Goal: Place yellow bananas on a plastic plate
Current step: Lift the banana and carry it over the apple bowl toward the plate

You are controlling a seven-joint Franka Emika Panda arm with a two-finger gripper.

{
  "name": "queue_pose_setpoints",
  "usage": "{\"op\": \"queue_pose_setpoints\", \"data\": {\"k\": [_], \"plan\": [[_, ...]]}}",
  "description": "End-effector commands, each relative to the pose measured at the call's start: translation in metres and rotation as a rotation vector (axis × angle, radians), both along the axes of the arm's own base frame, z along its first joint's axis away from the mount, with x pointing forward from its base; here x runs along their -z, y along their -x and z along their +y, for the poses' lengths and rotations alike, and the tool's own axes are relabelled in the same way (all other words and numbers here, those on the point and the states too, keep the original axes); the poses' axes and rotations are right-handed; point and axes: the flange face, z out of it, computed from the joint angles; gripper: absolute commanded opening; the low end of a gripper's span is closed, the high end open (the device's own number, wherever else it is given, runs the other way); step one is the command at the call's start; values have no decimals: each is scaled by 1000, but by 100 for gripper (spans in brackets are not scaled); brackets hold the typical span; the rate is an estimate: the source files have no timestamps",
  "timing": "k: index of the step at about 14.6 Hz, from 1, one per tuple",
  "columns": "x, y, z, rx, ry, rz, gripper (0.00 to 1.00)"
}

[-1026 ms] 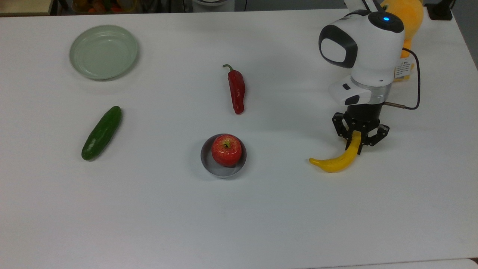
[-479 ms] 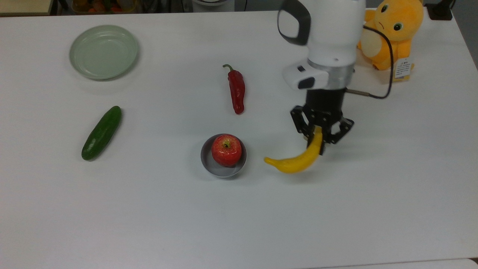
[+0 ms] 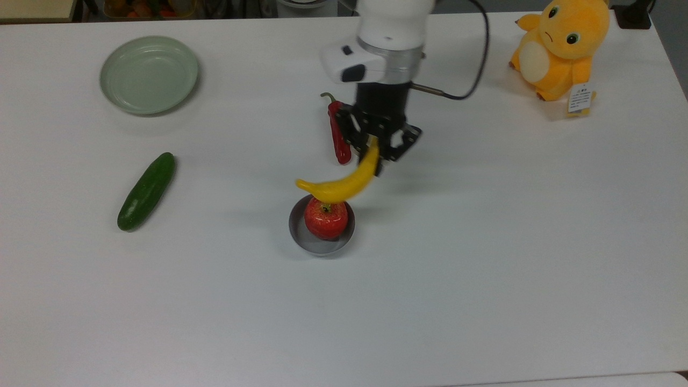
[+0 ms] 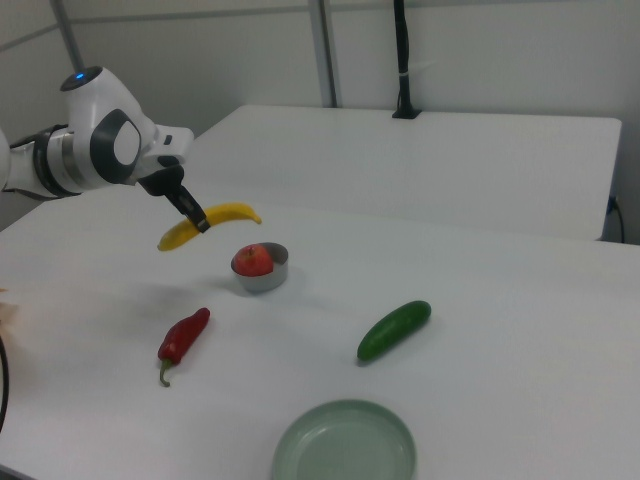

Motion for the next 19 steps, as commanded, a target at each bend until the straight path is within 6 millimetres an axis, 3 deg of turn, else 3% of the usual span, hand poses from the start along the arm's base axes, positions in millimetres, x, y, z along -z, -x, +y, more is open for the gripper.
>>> {"op": "queue_pose_setpoints", "data": {"k": [1,8,10,13,16,19], "plan": [[-14,51,-56,-111,41,184,15],[-35,122,-211,-313,80,426,15],[-30,137,-260,-351,72,464,15],[-20,179,-364,-445,-6,594,15],[-10,195,-412,-463,-35,591,15],[8,187,-428,-462,-19,577,15]]}}
